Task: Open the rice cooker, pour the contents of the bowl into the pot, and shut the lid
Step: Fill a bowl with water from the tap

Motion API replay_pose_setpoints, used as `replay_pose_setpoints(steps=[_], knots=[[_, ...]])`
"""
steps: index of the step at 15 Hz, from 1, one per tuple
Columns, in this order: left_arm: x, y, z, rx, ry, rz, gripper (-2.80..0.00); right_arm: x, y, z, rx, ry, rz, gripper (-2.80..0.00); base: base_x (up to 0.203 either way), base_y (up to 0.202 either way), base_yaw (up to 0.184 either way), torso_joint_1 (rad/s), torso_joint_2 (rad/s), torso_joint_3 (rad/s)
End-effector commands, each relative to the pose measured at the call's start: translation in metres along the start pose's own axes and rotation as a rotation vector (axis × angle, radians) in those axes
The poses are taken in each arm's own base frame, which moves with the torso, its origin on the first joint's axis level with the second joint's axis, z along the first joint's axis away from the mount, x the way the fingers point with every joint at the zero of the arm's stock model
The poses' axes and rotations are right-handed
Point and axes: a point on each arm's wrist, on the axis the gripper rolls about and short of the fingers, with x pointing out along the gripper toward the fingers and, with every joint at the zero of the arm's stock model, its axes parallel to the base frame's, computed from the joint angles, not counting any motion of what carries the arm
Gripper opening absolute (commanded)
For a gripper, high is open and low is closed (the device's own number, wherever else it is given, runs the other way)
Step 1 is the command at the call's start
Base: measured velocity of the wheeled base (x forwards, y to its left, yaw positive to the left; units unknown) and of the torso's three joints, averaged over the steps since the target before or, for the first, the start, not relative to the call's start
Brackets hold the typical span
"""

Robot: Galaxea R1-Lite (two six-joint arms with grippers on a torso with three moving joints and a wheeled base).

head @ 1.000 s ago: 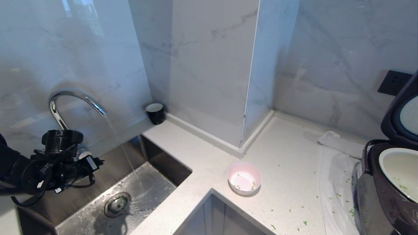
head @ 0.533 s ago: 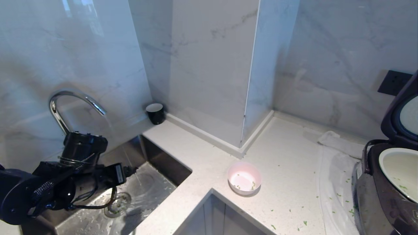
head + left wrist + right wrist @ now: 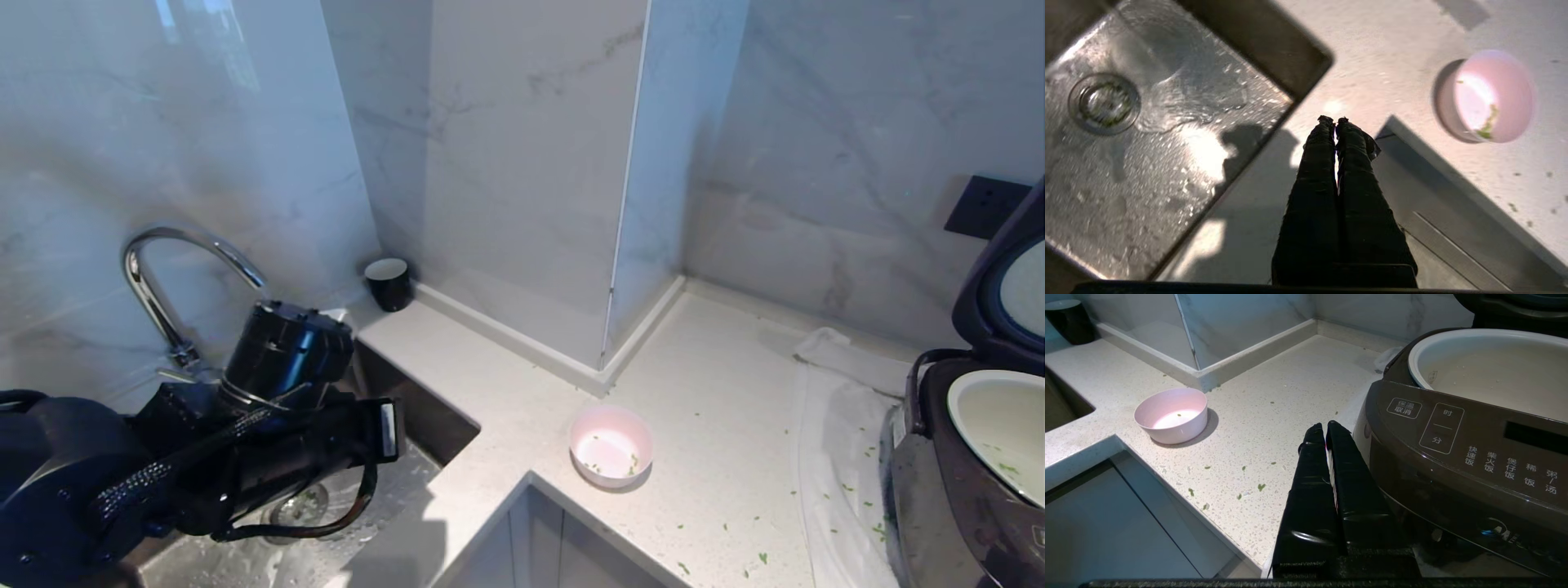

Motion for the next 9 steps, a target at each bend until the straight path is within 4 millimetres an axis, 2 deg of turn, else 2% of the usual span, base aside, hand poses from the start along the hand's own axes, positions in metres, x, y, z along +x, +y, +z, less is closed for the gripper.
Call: replay_pose_setpoints(steps=[1, 4, 9], knots=[[0.002, -0.025, 0.011, 0.026, 0.002, -0.048, -2.8, 0.0, 0.0, 0.0, 0.0, 0.0, 0.001, -2.8, 0.0, 0.0, 0.0, 0.0, 0.0, 0.0], [0.011, -0.074, 0.031, 0.082, 0.041, -0.108, -2.8, 0.0, 0.0, 0.0, 0.0, 0.0, 0.0, -2.8, 0.0, 0.0, 0.0, 0.0, 0.0, 0.0], [0.061, -0.152, 0.043, 0.181, 0.179, -0.12, -2.8, 0.0, 0.0, 0.0, -0.001, 0.0, 0.001, -2.8, 0.0, 0.0, 0.0, 0.0, 0.0, 0.0]])
